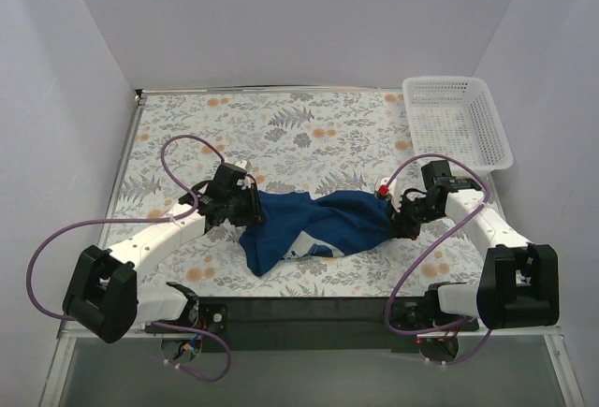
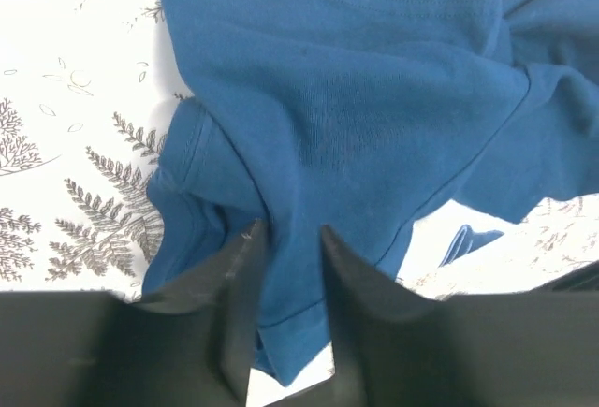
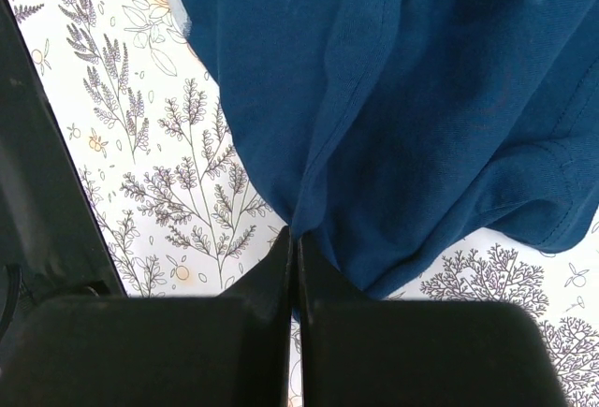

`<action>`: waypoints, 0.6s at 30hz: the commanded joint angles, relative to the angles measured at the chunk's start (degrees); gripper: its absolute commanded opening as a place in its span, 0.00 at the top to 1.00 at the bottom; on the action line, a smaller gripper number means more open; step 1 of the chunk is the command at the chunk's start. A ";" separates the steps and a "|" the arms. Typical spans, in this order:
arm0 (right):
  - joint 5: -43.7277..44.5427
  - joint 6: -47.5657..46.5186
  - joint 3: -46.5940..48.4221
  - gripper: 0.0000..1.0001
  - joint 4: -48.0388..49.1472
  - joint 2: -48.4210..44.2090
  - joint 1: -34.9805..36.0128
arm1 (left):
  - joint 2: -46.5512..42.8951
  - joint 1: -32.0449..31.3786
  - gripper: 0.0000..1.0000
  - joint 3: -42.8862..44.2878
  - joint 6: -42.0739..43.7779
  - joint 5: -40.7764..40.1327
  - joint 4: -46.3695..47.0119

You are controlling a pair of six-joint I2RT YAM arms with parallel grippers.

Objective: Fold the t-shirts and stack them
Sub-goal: Flatten the tshirt out

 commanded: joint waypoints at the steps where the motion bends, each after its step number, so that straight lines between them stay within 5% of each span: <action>1: -1.66 0.39 1.93 0.99 0.75 -0.33 -0.13 | -3.36 -0.08 0.68 0.37 -0.93 0.06 -2.02; 14: -2.02 0.91 2.02 0.99 1.10 -0.15 -0.13 | 0.14 -0.08 0.66 0.09 -1.11 0.42 -1.05; 18: -1.75 0.82 1.76 0.99 1.28 -0.24 -0.05 | 0.77 -0.08 0.87 1.24 -0.94 0.50 -0.52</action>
